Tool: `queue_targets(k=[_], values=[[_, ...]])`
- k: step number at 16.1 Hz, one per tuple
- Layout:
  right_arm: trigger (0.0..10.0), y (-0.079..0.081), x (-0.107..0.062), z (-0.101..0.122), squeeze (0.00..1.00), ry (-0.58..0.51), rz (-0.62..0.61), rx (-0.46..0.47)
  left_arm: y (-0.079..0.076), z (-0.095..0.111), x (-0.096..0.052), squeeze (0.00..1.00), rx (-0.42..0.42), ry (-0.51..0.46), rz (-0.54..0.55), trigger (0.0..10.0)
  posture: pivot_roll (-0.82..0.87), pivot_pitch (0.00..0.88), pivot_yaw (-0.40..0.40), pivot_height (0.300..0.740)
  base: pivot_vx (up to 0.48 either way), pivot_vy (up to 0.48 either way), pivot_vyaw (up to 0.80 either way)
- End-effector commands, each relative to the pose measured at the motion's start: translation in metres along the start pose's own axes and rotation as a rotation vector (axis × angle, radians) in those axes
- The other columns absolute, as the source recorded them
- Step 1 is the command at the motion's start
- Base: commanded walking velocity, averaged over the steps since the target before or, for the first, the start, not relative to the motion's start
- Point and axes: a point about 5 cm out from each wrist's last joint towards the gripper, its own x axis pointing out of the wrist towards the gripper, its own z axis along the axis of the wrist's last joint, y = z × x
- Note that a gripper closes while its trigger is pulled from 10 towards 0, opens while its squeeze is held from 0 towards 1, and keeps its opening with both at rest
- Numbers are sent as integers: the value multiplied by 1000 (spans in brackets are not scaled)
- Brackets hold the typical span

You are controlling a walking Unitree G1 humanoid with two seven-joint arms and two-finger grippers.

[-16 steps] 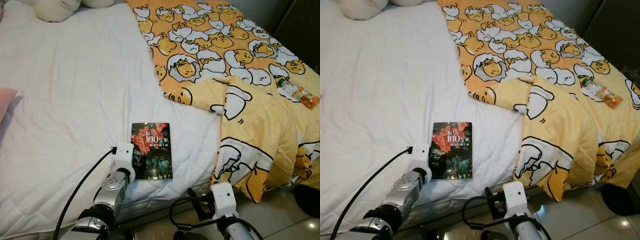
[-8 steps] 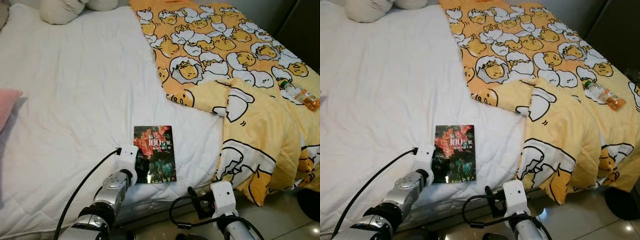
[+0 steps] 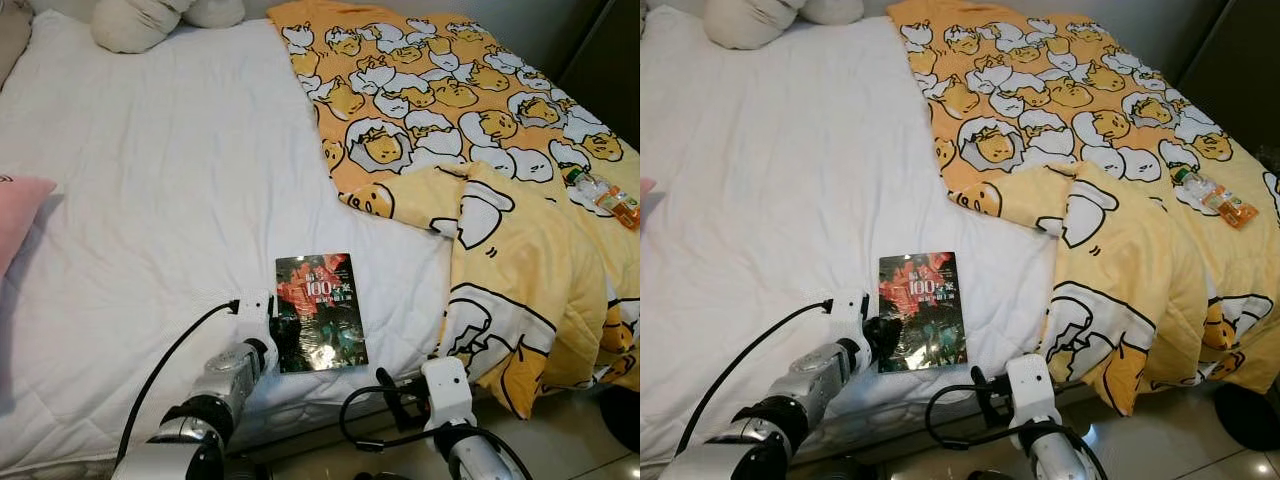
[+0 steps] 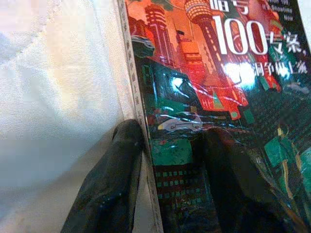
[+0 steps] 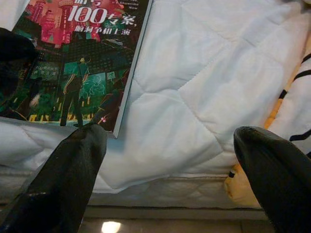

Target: Clean up the room

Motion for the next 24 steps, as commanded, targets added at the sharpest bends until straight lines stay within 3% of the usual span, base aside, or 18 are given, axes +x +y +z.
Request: queue_targets(k=[1,6,9,10,13,17,20,22,24], values=[[10000,-7,1,0,0,1,-23,3,-17,-25,2,0,-62,106,-69,0,-20,69,-67,740,0,0,0],[10000,-7,9,5,0,-19,-44,19,-17,-15,4,0,-20,85,-59,0,-24,70,-42,740,0,0,0],[10000,-14,15,10,0,-40,-67,18,-14,19,6,0,-57,-75,-67,0,-18,33,-25,740,0,0,0],[10000,-20,20,16,0,-67,-88,18,-17,44,5,0,3,-177,-132,0,-11,0,-7,740,0,0,0],[10000,-29,23,30,0,-129,-127,26,-22,69,-3,0,38,-329,-208,0,-2,0,11,740,0,0,0],[10000,-40,36,44,0,-173,-142,9,-21,95,-13,0,80,-445,-229,0,31,0,23,740,0,0,0],[10000,-41,50,71,0,-252,-123,42,-22,122,-33,0,105,-567,-223,0,83,0,-9,740,0,0,0],[10000,-42,54,77,0,-270,-95,32,-29,116,-39,0,197,-505,-289,0,104,0,-27,740,0,0,0],[10000,-38,57,70,0,-240,-75,23,-18,87,-35,0,210,-356,-276,0,114,0,-35,740,0,0,0]])
